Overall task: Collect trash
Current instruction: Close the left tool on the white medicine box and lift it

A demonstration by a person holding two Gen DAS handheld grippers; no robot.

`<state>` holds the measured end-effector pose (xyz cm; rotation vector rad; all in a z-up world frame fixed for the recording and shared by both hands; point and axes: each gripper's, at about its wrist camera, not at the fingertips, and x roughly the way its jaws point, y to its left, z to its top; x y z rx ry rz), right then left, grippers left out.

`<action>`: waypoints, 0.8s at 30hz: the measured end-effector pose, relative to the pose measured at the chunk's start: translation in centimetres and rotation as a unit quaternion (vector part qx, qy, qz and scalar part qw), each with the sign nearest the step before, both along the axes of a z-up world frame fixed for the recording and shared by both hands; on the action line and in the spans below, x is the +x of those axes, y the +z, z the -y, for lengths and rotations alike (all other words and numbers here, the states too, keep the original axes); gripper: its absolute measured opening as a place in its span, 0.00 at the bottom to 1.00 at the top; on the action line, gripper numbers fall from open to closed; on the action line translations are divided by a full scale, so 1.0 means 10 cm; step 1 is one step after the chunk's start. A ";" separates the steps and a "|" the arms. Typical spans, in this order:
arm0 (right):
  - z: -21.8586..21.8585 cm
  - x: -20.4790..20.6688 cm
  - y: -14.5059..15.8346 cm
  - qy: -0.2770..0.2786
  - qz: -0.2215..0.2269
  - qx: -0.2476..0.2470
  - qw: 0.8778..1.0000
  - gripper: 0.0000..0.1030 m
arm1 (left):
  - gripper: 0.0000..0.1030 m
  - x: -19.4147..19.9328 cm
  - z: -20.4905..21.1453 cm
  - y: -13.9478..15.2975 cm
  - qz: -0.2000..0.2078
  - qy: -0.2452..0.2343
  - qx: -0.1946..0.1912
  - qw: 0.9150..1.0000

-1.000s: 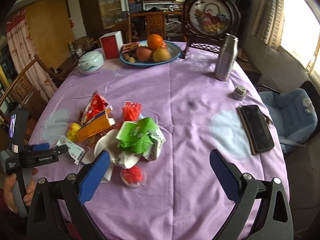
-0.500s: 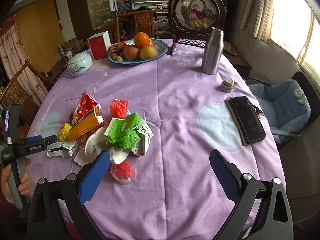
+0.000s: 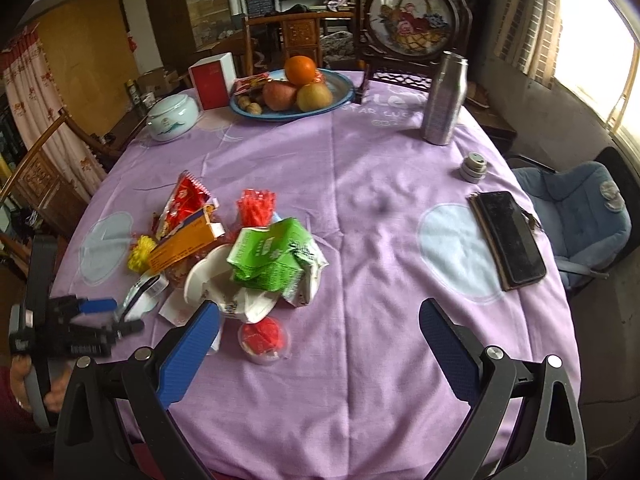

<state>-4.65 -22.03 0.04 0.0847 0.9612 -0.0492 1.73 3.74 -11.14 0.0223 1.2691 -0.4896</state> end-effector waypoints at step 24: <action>-0.01 -0.11 0.02 -0.043 0.000 0.013 0.999 0.95 | 0.40 0.28 -0.03 -0.10 0.027 0.020 0.013 0.999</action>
